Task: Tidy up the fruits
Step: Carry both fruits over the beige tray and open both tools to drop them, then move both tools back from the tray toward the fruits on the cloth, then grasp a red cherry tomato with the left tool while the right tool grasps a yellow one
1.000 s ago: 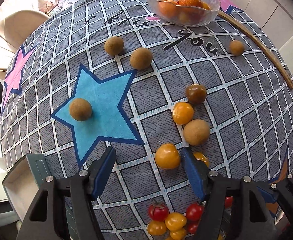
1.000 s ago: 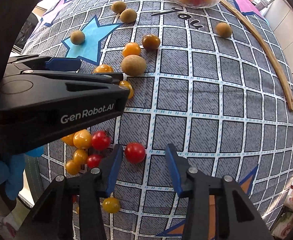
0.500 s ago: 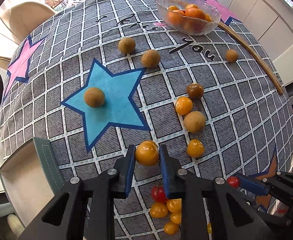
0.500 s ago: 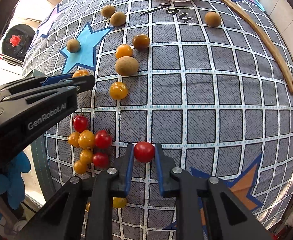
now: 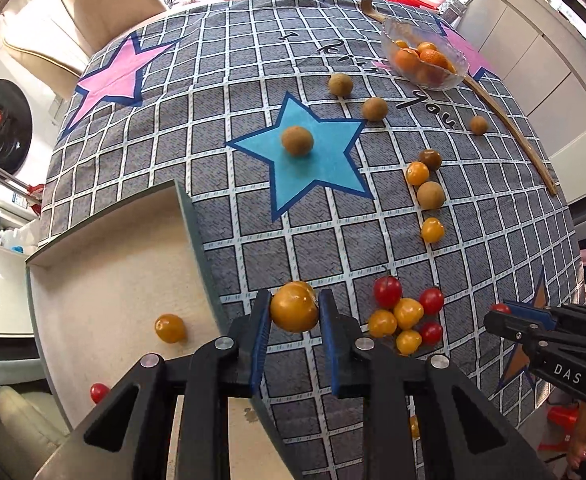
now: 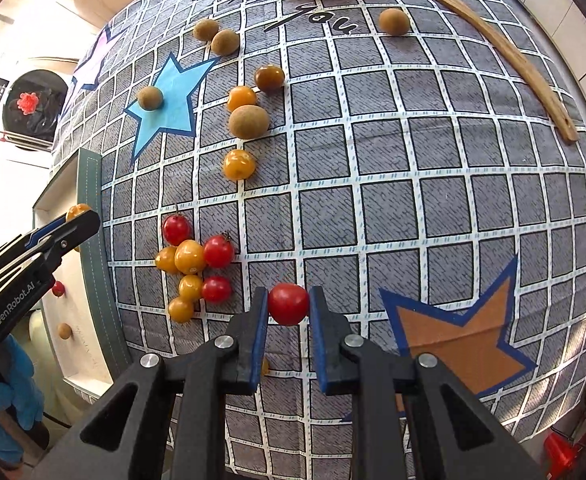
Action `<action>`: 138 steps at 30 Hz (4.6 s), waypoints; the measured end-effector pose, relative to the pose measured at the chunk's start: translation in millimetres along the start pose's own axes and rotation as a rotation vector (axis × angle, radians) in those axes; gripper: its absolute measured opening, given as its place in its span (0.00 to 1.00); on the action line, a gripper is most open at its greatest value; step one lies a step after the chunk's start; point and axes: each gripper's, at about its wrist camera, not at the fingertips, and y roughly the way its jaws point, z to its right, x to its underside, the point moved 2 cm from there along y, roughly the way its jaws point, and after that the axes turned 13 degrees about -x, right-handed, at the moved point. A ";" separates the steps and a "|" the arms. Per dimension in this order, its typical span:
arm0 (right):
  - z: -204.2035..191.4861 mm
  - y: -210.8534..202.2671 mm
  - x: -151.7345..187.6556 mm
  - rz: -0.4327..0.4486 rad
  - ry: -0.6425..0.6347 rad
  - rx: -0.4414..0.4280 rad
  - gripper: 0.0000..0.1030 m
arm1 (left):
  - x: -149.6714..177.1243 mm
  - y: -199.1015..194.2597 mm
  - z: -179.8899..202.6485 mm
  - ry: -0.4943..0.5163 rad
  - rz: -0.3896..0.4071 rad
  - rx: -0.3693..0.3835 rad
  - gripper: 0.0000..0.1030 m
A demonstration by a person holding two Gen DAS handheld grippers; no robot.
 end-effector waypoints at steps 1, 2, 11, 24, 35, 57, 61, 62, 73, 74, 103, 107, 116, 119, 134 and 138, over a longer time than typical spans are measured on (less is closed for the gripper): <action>-2.7 -0.6 1.7 -0.001 -0.004 0.002 0.21 | 4.4 -0.6 -5.8 -0.010 -0.002 -0.004 0.24; -5.8 -0.9 2.1 -0.003 -0.010 0.003 0.21 | 8.3 -1.2 -11.4 -0.022 -0.005 -0.007 0.24; -53.6 11.9 -2.6 -0.047 -0.103 -0.008 0.21 | 47.5 4.9 -66.9 -0.159 -0.051 -0.050 0.24; -172.9 57.5 -26.3 -0.103 -0.323 -0.079 0.21 | 56.3 31.3 -151.5 -0.293 -0.052 -0.142 0.24; -235.6 111.5 -50.4 -0.150 -0.383 -0.112 0.21 | 47.9 65.4 -175.8 -0.324 -0.075 -0.161 0.24; -244.9 157.0 -64.4 -0.179 -0.362 -0.050 0.22 | 48.3 72.4 -174.8 -0.316 -0.045 -0.203 0.67; -244.0 151.7 -68.1 -0.163 -0.354 -0.064 0.33 | 50.4 69.4 -172.7 -0.308 -0.058 -0.213 0.67; -243.4 148.9 -68.6 -0.159 -0.347 -0.079 0.39 | 51.4 68.2 -173.5 -0.313 -0.062 -0.212 0.67; -228.5 92.2 -62.1 -0.066 -0.289 -0.185 0.80 | 57.5 41.2 -164.4 -0.268 -0.047 -0.220 0.67; -222.5 86.6 -60.9 -0.058 -0.281 -0.179 0.80 | 56.8 38.9 -159.8 -0.256 -0.045 -0.216 0.67; -15.7 14.4 26.8 -0.022 0.065 0.028 0.80 | -6.3 14.2 37.5 0.113 -0.035 -0.019 0.67; -12.7 17.7 37.0 -0.038 0.053 0.044 0.80 | -10.4 26.8 59.3 0.141 -0.061 -0.018 0.67; -14.0 30.1 49.4 -0.074 0.011 0.048 0.80 | -20.1 41.5 85.7 0.142 -0.093 0.003 0.67; -13.5 33.5 51.2 -0.084 -0.009 0.054 0.80 | -25.3 43.4 97.1 0.158 -0.092 0.002 0.67; -44.7 47.1 52.7 -0.066 -0.087 0.113 0.49 | -25.4 55.5 121.4 0.169 -0.118 -0.029 0.54; -51.1 45.9 47.3 -0.076 -0.113 0.131 0.48 | -25.2 58.5 117.8 0.157 -0.130 -0.010 0.41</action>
